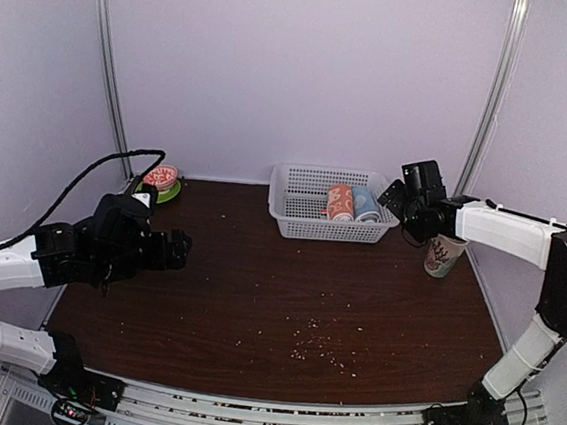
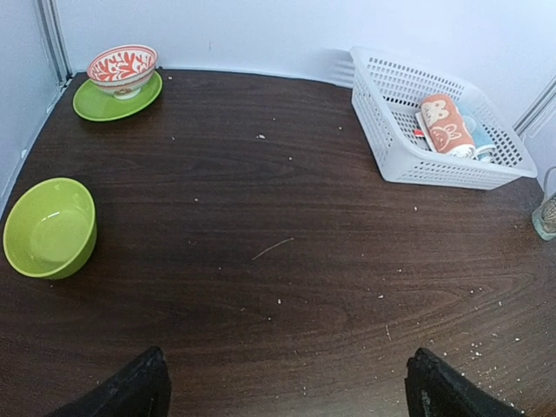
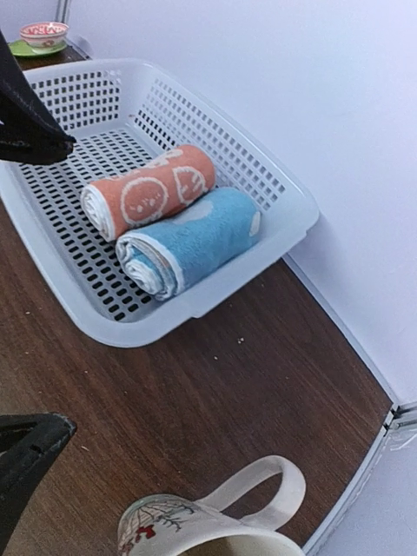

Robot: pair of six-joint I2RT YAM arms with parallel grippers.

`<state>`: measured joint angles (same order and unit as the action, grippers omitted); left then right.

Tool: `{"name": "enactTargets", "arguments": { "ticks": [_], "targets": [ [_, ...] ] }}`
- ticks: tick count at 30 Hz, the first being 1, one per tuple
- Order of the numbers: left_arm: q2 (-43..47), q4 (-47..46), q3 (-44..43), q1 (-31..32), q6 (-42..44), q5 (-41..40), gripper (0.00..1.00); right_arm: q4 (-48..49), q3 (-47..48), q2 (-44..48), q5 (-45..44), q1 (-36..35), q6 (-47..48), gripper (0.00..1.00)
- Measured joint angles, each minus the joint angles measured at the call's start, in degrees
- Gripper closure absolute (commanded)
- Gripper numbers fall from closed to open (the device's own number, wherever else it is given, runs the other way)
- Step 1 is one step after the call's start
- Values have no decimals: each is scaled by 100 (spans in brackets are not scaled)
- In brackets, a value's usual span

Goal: Roll the towels
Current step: Reset both arms

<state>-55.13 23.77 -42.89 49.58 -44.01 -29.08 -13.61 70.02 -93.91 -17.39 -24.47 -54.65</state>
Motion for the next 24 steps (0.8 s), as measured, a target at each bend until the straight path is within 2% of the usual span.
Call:
{"name": "enactTargets", "arguments": {
  "ticks": [6, 12, 17, 22, 24],
  "targets": [
    [109, 168, 31, 0, -4, -7, 3, -494, 892, -824, -2, 289, -74, 1],
    [188, 317, 37, 0, 46, -13, 2, -575, 841, -859, 326, 339, 400, 0],
    [363, 358, 26, -186, 310, 245, 2, -428, -4, 308, 669, 212, 1263, 0],
    [212, 286, -387, -1432, 603, 1272, 2, -511, -164, 1834, 527, -315, 2308, 0],
    [-33, 286, -754, -1805, 734, 1456, 2, -494, -273, 2498, 323, -721, 2649, 0]
  ]
}}
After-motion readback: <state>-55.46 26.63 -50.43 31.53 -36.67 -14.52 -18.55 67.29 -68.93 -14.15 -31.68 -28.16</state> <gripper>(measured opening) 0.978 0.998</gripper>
